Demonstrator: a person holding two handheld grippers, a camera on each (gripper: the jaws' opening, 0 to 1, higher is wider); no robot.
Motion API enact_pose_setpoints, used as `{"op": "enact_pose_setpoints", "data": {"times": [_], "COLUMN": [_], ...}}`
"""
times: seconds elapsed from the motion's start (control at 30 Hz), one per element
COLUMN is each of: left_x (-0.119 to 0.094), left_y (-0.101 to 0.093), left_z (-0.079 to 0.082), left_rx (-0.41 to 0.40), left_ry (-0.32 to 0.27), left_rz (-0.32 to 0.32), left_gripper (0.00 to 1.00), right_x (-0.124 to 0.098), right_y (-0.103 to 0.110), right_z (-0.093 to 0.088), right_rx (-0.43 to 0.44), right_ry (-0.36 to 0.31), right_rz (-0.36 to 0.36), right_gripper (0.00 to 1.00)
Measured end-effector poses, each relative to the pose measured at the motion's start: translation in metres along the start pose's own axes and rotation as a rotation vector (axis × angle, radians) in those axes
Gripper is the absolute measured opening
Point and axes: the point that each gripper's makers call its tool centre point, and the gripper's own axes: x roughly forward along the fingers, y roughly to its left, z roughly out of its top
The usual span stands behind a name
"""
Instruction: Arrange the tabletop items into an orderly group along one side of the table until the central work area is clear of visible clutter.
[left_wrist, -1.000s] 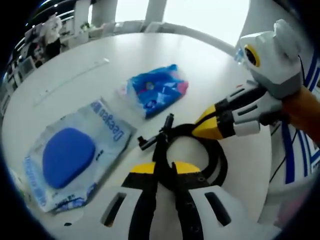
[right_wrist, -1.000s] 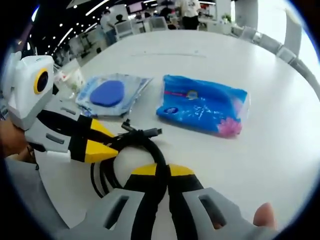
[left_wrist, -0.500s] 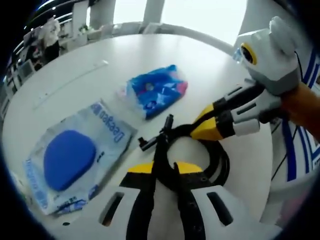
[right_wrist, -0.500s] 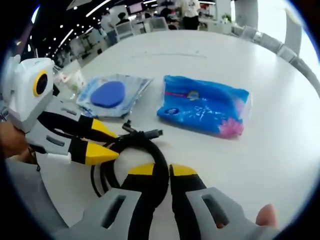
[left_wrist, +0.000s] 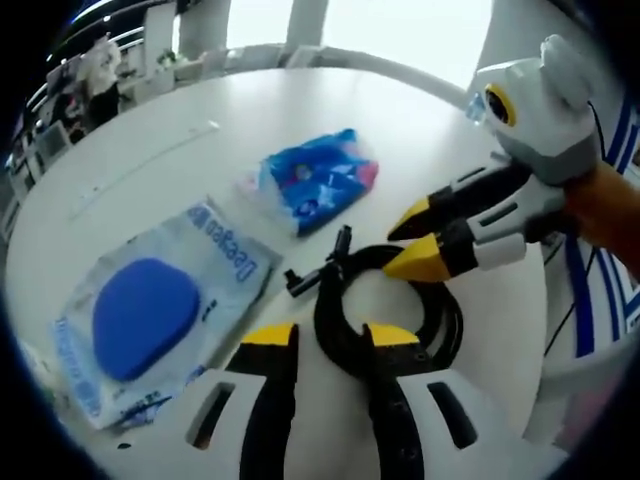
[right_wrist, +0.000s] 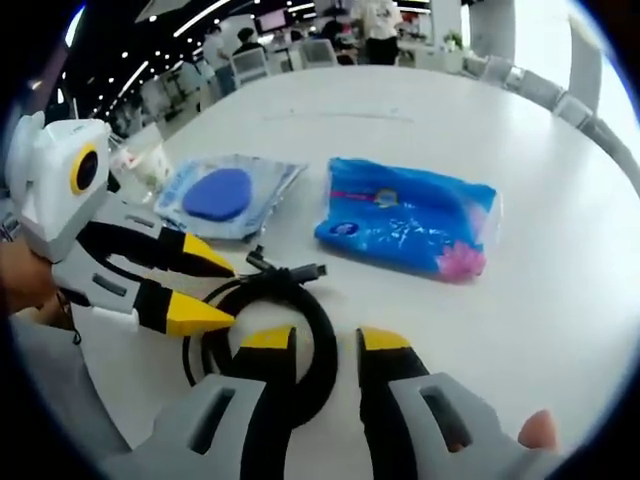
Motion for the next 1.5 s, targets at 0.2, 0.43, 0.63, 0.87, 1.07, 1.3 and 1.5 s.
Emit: {"op": "enact_pose_setpoints", "data": {"times": [0.2,0.43,0.63,0.87,1.07,1.3,1.5], "left_x": [-0.004,-0.006,-0.01,-0.015,-0.02,-0.026,-0.036], "left_y": [-0.001,-0.004,-0.006,-0.011,-0.016,-0.023,-0.029], "left_z": [-0.003,-0.006,-0.006,-0.007,-0.01,-0.008,-0.003], "left_rx": [-0.003,-0.001,0.002,-0.001,0.006,0.02,0.041], "left_ry": [0.0,0.0,-0.009,-0.021,-0.031,-0.063,-0.11], "left_rz": [-0.011,-0.031,-0.045,-0.071,-0.087,-0.112,-0.135], "left_gripper": [0.33,0.42,0.51,0.57,0.65,0.73,0.83], "right_x": [-0.003,-0.004,-0.006,-0.008,-0.011,-0.018,-0.025], "right_y": [0.003,0.008,0.014,0.021,0.023,0.023,0.028], "right_z": [0.002,0.002,0.003,0.006,0.007,0.012,0.017], "right_rx": [0.002,-0.005,-0.006,-0.005,0.011,0.041,0.061], "right_ry": [-0.014,-0.028,-0.042,-0.07,-0.109,-0.179,-0.222], "right_rz": [0.006,0.015,0.026,0.04,0.024,0.011,0.018], "right_gripper": [0.32,0.42,0.53,0.67,0.85,1.0,1.0]}}
